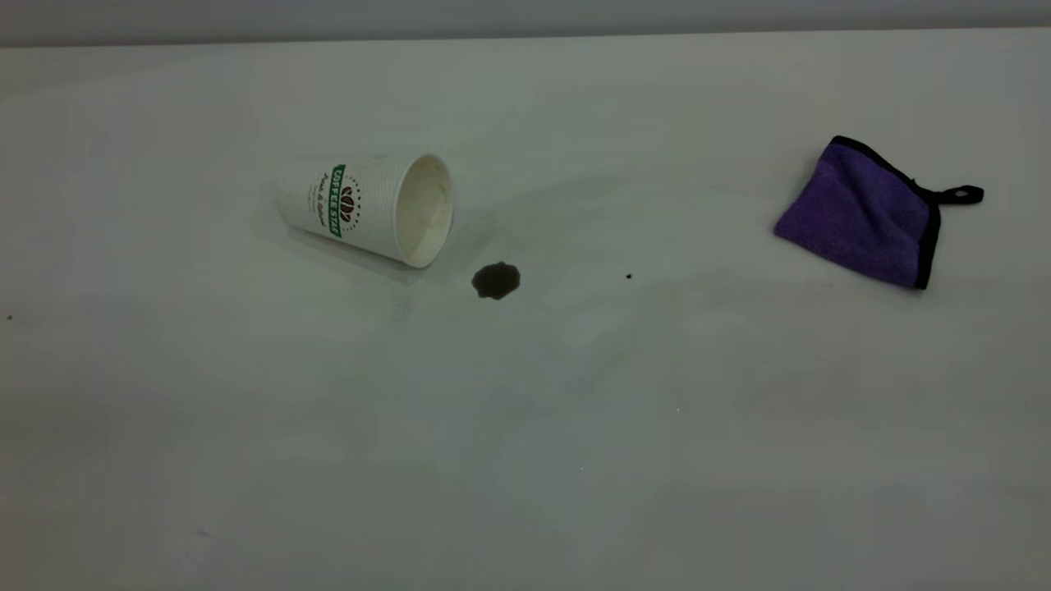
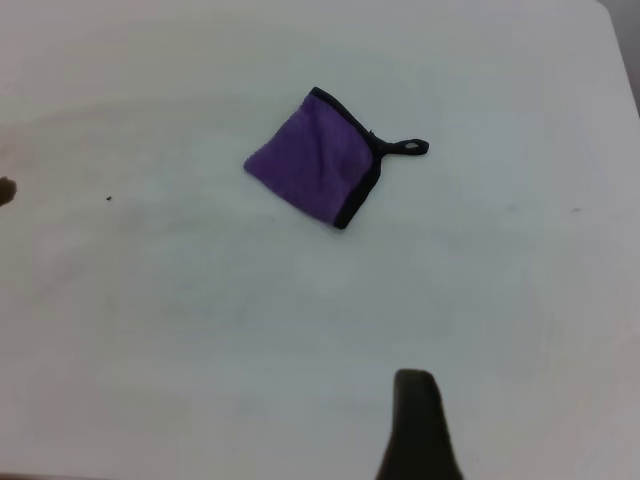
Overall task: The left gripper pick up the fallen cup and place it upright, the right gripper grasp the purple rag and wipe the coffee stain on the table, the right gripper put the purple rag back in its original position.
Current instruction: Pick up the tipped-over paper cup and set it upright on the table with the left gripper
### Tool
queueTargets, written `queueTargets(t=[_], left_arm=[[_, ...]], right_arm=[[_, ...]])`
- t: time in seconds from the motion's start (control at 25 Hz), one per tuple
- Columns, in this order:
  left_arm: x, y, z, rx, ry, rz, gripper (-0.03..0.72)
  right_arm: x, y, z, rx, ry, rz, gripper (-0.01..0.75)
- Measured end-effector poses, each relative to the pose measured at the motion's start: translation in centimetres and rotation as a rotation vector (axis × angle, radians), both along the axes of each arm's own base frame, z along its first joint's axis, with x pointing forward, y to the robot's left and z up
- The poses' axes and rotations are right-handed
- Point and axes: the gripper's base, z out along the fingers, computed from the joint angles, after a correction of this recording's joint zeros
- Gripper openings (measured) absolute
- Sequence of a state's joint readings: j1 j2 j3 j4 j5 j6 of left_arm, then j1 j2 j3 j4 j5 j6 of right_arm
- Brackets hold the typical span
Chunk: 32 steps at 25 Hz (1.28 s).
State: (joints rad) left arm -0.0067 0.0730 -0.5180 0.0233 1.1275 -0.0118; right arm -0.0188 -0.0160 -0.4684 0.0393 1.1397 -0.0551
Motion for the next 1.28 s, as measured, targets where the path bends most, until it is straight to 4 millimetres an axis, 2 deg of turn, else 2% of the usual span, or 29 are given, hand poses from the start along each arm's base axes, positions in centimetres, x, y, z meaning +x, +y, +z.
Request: queueTargets(t=[0.2,0.32,0.4,0.6,0.68,0.84,1.0,1.28], left_arm=[[4.3,0.6,3.0,0.072,0.129,0.031,0.244],[7.8,0.7,4.4,0.095,0.157,0.022,0.293],[10.6,0.7,4.8,0.116,0.181,-0.004,0.364],[16.6,0.1,5.2,0.128,0.227,-0.089,0.644],[18.7,-0.4,4.9,0.126,0.249,-0.123,0.700],[22.6,-2.8,2.9,0.151,0.327,-0.202,0.705],[26.0,-6.4,-0.2,0.240,0.409,-0.223,0.699],[30.0,-15.3,-6.7,0.456,0.458,-0.259,0.682]], right_arm=[[0.0,0.0,0.0,0.000,0.000,0.000,0.588],[0.0,0.0,0.0,0.000,0.000,0.000,0.588],[0.0,0.0,0.0,0.000,0.000,0.000,0.588],[0.0,0.0,0.0,0.000,0.000,0.000,0.588],[0.0,0.0,0.0,0.000,0.000,0.000,0.588],[0.0,0.0,0.0,0.000,0.000,0.000,0.588],[0.0,0.0,0.0,0.000,0.000,0.000,0.588],[0.0,0.0,0.0,0.000,0.000,0.000,0.588]])
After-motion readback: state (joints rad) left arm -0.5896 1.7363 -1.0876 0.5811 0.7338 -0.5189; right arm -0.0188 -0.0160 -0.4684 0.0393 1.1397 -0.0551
